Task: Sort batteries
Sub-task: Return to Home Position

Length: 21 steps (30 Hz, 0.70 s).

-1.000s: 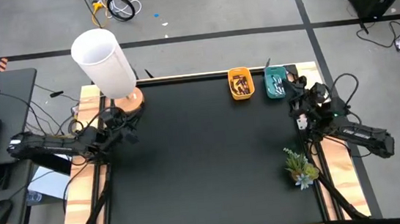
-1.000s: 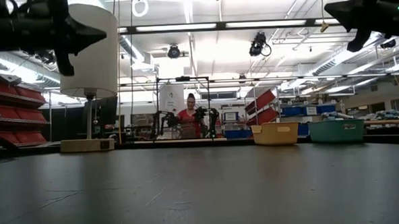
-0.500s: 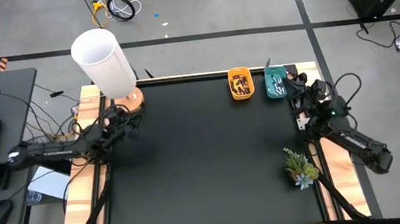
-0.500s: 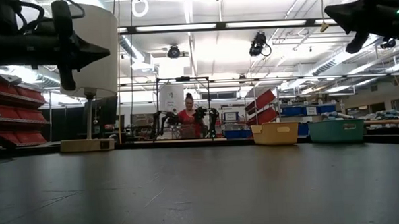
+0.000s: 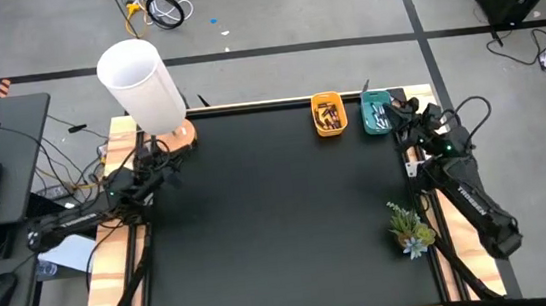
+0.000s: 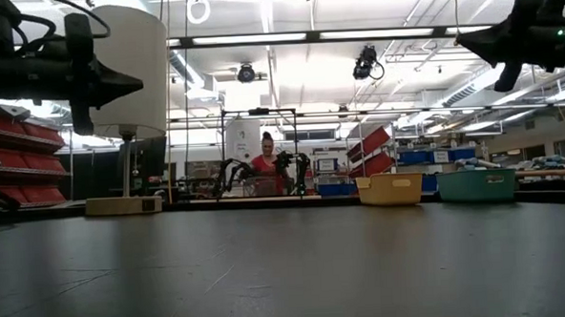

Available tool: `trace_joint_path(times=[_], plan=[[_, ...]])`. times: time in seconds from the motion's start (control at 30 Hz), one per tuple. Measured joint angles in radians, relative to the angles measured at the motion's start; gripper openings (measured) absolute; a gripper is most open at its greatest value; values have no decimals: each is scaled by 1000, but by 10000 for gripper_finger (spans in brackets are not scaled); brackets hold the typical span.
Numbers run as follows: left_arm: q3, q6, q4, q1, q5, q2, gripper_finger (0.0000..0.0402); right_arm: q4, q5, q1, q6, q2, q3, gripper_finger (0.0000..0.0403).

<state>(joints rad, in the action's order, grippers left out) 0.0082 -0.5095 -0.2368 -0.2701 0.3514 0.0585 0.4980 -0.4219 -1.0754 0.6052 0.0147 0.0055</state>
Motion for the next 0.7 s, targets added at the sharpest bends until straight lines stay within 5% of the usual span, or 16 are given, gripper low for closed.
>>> trace_joint_path(times=[0.17, 0.53, 0.7], plan=[[0, -3, 66, -20, -5, -58, 0, 12, -147, -108, 73, 0, 0, 0], [0, -147, 203, -16, -170, -33, 32, -5, -185, -136, 324, -1, 0, 40], [0, 186, 209, -16, -231, 12, 38, -80, -271, -130, -38, 0, 0, 58]])
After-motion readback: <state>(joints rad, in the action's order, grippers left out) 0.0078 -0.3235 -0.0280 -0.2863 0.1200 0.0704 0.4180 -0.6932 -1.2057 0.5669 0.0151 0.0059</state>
